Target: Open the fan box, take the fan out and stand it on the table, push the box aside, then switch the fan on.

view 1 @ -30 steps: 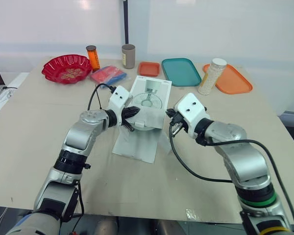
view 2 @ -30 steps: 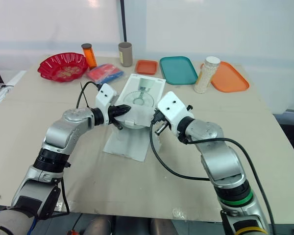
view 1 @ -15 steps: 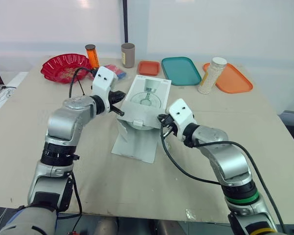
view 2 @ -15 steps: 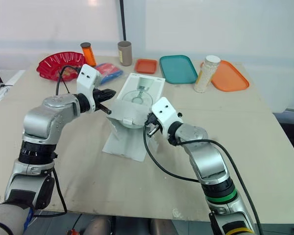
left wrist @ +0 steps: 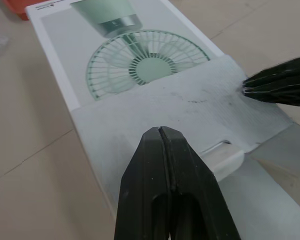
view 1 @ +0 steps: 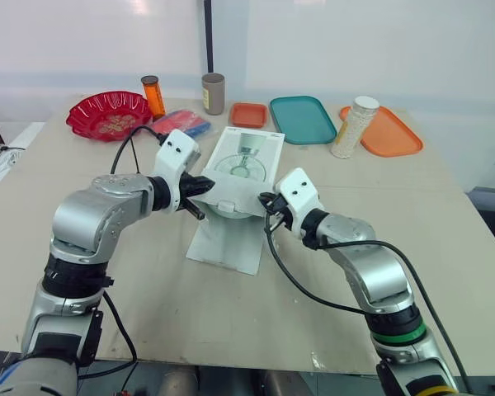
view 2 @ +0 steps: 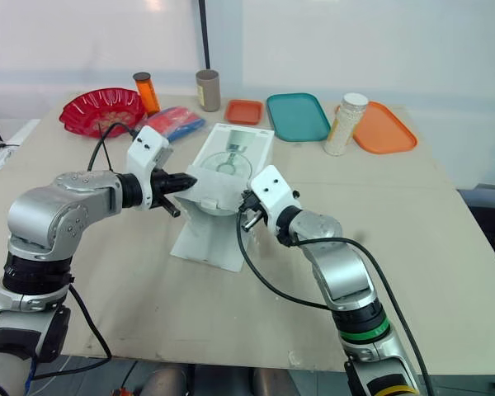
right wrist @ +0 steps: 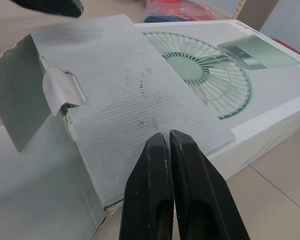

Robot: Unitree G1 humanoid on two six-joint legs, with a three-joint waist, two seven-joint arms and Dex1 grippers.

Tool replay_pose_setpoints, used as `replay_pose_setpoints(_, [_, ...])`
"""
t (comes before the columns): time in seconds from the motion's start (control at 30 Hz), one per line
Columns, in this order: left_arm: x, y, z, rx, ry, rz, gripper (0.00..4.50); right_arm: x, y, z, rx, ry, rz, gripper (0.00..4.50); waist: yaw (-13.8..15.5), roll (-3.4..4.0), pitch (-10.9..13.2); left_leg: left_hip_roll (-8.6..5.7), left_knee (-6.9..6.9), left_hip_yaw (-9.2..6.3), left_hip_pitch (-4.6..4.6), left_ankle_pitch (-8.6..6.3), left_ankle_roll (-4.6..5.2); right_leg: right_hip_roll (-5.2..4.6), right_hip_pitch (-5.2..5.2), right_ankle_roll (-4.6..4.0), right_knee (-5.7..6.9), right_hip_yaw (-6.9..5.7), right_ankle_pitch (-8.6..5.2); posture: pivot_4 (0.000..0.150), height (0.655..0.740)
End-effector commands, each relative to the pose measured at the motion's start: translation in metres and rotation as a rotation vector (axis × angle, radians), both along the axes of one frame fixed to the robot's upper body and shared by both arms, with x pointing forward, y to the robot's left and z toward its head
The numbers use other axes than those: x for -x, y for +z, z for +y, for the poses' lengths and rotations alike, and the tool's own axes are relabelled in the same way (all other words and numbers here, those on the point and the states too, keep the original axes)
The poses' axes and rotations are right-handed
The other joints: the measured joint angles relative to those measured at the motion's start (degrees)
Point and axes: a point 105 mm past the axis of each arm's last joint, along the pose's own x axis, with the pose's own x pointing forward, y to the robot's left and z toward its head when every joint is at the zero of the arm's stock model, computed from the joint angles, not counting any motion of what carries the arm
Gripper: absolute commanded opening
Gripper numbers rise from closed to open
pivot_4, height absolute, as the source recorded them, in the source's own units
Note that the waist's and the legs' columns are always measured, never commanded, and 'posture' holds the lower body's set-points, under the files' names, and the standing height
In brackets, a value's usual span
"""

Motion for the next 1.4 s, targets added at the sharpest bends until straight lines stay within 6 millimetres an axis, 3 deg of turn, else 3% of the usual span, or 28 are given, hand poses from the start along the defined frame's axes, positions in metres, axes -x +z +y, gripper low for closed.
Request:
replay_pose_setpoints(0.03, [0.012, -0.002, -0.007, 0.013, -0.072, 0.029, 0.0, -0.001, -0.008, 0.004, 0.033, 0.017, 0.013, 0.13, 0.0, 0.0, 0.0, 0.0, 0.0, -0.01, 0.0, 0.01, -0.01, 0.0, 0.0, 0.0, 0.01, -0.01, 0.0, 0.15, 0.74])
replay_pose_setpoints(0.2, [0.021, -0.015, -0.009, 0.022, -0.112, 0.089, 0.0, -0.003, -0.004, 0.005, 0.035, 0.017, -0.007, 0.13, 0.0, 0.0, 0.0, 0.0, 0.0, -0.01, -0.01, 0.01, -0.01, 0.0, 0.0, 0.0, 0.0, -0.03, 0.0, 0.15, 0.74])
replay_pose_setpoints(0.43, [0.021, -0.016, -0.005, 0.017, -0.103, 0.087, 0.0, 0.0, 0.012, 0.014, -0.002, 0.042, -0.057, 0.13, 0.1, 0.0, 0.0, 0.0, 0.0, 0.0, -0.02, 0.01, -0.01, -0.01, -0.01, 0.0, 0.0, -0.01, 0.0, 0.15, 0.74])
replay_pose_setpoints(0.53, [0.021, -0.017, -0.005, 0.011, -0.104, 0.087, 0.0, 0.002, 0.008, 0.021, -0.012, 0.067, -0.041, 0.13, 0.1, 0.01, 0.0, -0.01, -0.01, -0.01, -0.03, 0.01, -0.01, -0.01, -0.01, 0.0, -0.01, -0.02, 0.0, 0.15, 0.74])
replay_pose_setpoints(0.77, [0.024, -0.032, -0.002, -0.059, -0.1, 0.103, 0.0, -0.002, -0.01, 0.019, 0.033, 0.045, -0.006, 0.13, 0.2, 0.01, 0.0, -0.01, -0.01, -0.01, -0.03, 0.01, -0.01, -0.02, -0.01, 0.0, -0.01, -0.02, 0.0, 0.15, 0.74])
replay_pose_setpoints(0.97, [0.025, -0.033, 0.024, -0.149, -0.06, 0.107, 0.0, -0.004, -0.014, 0.015, 0.049, 0.037, -0.004, 0.13, 0.2, 0.01, 0.0, 0.0, -0.01, -0.01, -0.03, 0.01, -0.02, -0.01, -0.02, -0.01, -0.01, -0.02, 0.0, 0.15, 0.74])
replay_pose_setpoints(1.1, [0.016, -0.033, 0.04, -0.183, -0.013, 0.092, 0.0, -0.005, -0.016, 0.013, 0.057, 0.038, -0.006, 0.13, 0.2, 0.01, 0.0, -0.01, -0.01, -0.01, -0.01, 0.01, -0.02, -0.02, -0.01, -0.01, -0.01, -0.02, 0.0, 0.15, 0.74])
replay_pose_setpoints(1.4, [-0.017, -0.044, 0.049, -0.174, 0.105, 0.039, 0.0, -0.007, -0.014, 0.012, 0.06, 0.033, -0.019, 0.13, 0.3, 0.01, 0.0, -0.02, 0.0, -0.01, -0.02, 0.01, -0.01, -0.03, -0.01, -0.02, 0.0, -0.03, 0.01, 0.15, 0.74])
